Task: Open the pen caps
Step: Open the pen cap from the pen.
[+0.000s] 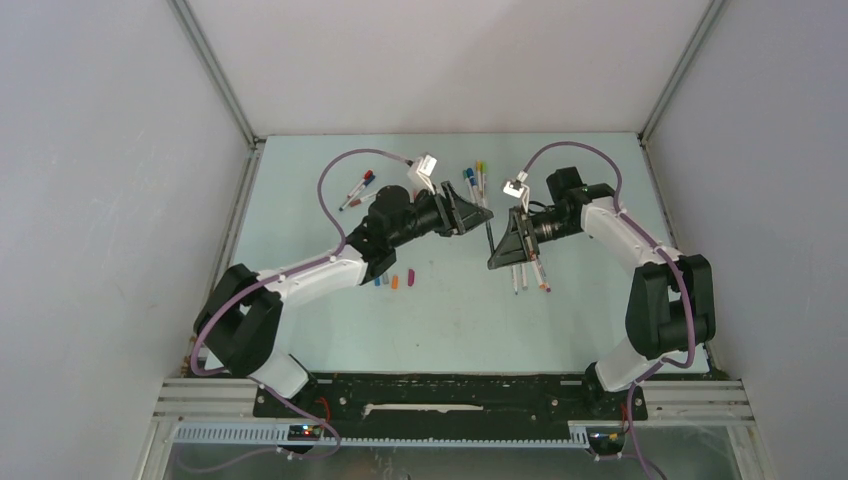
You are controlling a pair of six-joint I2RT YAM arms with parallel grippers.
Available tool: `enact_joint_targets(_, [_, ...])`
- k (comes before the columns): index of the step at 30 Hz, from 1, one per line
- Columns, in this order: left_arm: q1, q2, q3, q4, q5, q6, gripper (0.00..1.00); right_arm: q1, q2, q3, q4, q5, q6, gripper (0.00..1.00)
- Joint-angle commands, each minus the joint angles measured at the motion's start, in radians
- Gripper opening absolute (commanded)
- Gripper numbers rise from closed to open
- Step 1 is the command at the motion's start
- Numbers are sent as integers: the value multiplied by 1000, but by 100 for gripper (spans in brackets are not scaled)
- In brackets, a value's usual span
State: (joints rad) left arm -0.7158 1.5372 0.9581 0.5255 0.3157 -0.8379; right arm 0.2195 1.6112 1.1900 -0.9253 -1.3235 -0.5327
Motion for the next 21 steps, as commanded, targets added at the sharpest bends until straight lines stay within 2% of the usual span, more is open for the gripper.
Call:
enact_joint_targets(1, [-3, -42, 79, -4, -17, 12, 60, 15, -19, 39, -13, 14, -28, 0])
enact_joint_targets(8, [-2, -37, 92, 0, -14, 11, 54, 26, -4, 55, -46, 24, -56, 0])
enact_joint_targets(12, [-3, -34, 95, 5, -14, 8, 45, 29, -3, 54, -47, 24, -57, 0])
enact_joint_targets(15, [-3, -29, 98, 6, -7, 8, 33, 33, -2, 54, -47, 30, -56, 0])
enact_joint_targets(19, [-3, -19, 108, 9, 15, 6, 4, 37, 1, 57, -49, 38, -57, 0])
enact_joint_targets(21, [-3, -20, 105, 9, 14, 8, 0, 39, 2, 57, -49, 45, -56, 0])
